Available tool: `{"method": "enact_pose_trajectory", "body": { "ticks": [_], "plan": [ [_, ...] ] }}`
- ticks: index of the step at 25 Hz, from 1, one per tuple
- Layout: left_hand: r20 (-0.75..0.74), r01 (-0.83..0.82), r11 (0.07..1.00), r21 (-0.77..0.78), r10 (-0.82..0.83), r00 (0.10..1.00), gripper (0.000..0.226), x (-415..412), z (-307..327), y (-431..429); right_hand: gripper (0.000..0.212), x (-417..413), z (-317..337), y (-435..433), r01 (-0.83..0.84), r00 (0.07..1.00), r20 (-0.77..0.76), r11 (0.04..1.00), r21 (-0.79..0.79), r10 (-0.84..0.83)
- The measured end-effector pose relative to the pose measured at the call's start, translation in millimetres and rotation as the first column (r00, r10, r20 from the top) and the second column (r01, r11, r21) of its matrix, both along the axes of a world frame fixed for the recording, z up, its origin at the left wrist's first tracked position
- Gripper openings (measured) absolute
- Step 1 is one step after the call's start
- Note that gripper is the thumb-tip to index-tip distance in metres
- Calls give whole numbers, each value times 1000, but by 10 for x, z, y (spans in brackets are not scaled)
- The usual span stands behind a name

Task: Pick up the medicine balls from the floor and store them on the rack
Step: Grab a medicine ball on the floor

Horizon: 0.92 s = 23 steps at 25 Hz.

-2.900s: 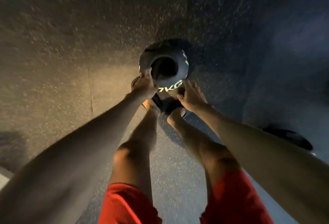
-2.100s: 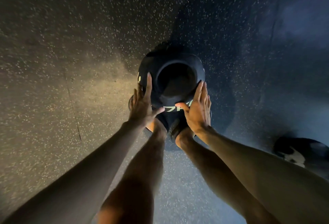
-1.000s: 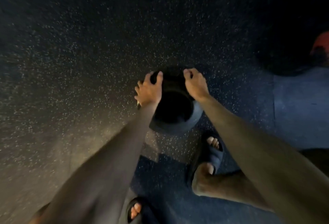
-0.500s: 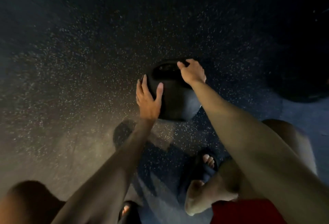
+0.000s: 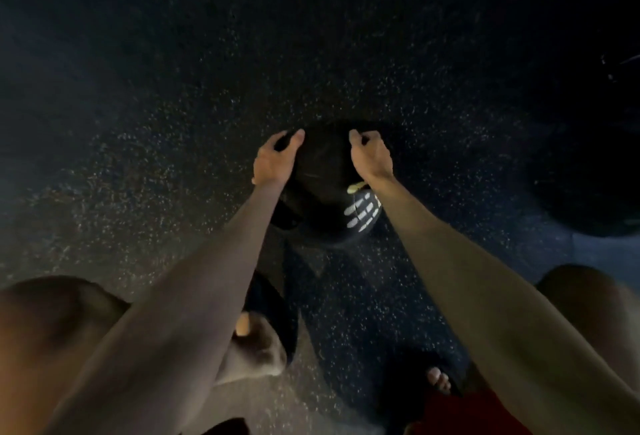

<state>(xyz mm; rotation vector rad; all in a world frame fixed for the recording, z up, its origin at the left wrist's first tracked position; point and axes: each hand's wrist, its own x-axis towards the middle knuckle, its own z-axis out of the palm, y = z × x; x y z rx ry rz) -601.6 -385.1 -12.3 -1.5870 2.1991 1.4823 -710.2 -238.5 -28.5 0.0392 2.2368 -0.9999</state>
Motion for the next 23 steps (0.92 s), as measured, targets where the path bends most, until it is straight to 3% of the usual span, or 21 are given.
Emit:
{"method": "enact_pose_trajectory", "body": {
  "ticks": [2,6,8,11,13,14,16,18,23],
  "plan": [
    [47,-73,996,53,70,996,67,-260,-78,-285,63,33,-10,-100,-46,996,-82,999,-28,43],
    [168,-151,979,136,128,977,68,-570,-228,-776,68,54,13,-441,-121,954,-265,988,97,143],
    [146,-56,997,52,48,988,53,-687,-220,-927,65,-73,45,-637,-104,949,-286,988,115,133],
    [-29,217,971,-97,-221,975,37,-803,-73,-922,45,-515,94,-918,-57,973,-216,990,126,84],
    [-79,437,893,-109,-446,892,52,-822,-36,-868,35,-807,189,-1104,38,974,-226,986,161,-1],
    [-33,521,846,-112,-528,849,63,-829,-37,-869,32,-899,221,-1165,99,959,-278,979,178,-46],
    [21,594,802,-67,-594,804,73,-899,-3,-950,28,-924,269,-1212,166,935,-343,966,197,-91],
    [26,573,819,31,-573,819,74,-1062,68,-1058,27,-780,353,-1172,148,955,-280,977,150,-102],
    [106,514,850,114,-525,845,75,-1456,100,-1276,67,-406,339,-1093,58,951,-307,966,252,24]
  ]
}}
